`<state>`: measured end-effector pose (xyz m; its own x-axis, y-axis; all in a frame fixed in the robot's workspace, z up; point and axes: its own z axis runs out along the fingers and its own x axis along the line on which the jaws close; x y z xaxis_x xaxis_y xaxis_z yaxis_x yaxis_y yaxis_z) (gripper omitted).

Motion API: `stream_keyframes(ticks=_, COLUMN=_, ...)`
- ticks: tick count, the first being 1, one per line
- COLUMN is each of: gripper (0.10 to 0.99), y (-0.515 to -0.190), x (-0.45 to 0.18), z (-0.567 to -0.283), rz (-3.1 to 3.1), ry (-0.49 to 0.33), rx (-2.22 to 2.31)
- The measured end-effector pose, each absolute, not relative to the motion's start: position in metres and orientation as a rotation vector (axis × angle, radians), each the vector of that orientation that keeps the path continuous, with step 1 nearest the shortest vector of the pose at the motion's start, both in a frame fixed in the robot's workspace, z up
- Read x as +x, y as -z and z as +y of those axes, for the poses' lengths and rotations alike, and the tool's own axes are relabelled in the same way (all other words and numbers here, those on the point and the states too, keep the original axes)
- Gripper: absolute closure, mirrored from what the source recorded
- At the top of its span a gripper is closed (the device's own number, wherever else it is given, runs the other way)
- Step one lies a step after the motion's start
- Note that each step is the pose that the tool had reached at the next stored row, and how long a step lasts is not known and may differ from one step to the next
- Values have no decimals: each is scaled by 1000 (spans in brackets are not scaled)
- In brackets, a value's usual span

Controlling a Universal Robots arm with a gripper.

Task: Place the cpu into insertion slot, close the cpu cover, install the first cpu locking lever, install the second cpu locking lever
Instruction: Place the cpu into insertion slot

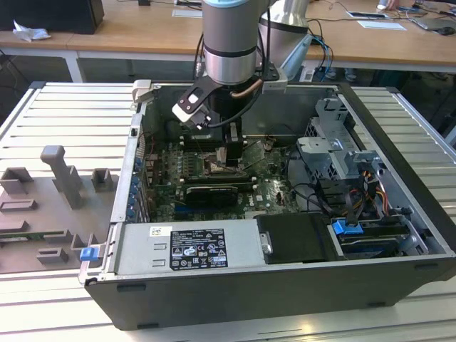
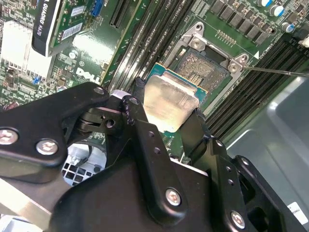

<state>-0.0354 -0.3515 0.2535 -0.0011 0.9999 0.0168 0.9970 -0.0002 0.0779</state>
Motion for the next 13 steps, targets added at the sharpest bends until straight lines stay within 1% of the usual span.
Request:
stream_keyframes(ticks=5, gripper=549, y=-252, x=-35, z=-351, rz=2190, ry=-103, rx=2189)
stream_keyframes(ticks=11, gripper=549, y=-248, x=-35, z=-338, rz=2188, ry=-97, rx=2186)
stream_keyframes(ticks=13, gripper=549, y=-241, x=-35, z=-334, rz=2187, ry=-97, rx=2186)
